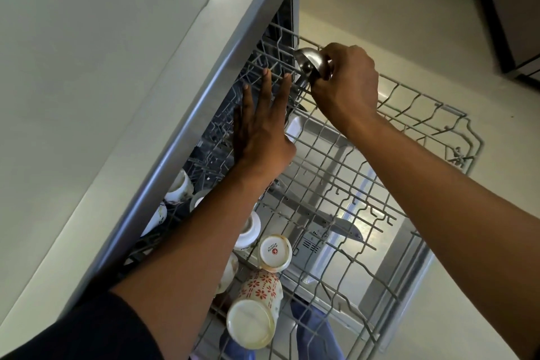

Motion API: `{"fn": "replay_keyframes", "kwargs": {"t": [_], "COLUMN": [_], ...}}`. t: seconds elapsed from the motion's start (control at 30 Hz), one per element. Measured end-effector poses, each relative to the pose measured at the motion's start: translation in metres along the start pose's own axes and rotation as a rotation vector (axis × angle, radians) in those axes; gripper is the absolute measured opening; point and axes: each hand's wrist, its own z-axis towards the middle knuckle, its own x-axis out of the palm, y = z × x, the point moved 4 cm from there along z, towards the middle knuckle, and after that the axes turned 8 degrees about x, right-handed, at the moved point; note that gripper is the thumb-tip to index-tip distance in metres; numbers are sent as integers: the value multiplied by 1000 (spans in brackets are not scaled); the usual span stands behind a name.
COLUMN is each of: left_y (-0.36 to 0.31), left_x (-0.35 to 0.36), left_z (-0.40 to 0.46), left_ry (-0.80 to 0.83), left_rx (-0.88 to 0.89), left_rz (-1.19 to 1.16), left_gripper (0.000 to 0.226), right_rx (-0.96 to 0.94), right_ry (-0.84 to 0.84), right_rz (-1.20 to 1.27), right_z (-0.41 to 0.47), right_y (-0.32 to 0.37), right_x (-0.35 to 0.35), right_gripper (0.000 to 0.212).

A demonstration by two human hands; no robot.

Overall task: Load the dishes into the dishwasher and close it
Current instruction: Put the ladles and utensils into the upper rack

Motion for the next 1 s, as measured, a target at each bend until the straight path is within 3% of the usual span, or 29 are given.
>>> {"fn": "replay_keyframes", "kwargs": {"t": [0.13, 0.27, 0.53, 0.67, 0.8, 1.0], "left_y": [1, 0, -5, 3, 11, 17], "left_x": [-2, -4, -10, -14, -20, -45], "left_z": [1, 0, -2, -35, -103, -231], "left_ry": [8, 1, 24, 38, 125, 430], "left_rx": [0, -3, -46, -94, -174, -219], "left_rz": [-25, -43, -99, -83, -73, -46], "left_gripper": [118, 113, 99, 94, 92, 81], "right_rx": [-10, -52, -209, -265, -251, -167], "right_ry": [107, 106, 30, 49, 206, 537], "right_rz": [18, 23, 18, -60, -67, -94], "right_z": [0, -5, -44, -81, -133, -241], "right_y": [-7, -10, -8, -7, -7, 15], "right_x": [9, 3, -10, -1, 10, 26], "right_gripper": [40, 56, 48, 54, 53, 47]}}
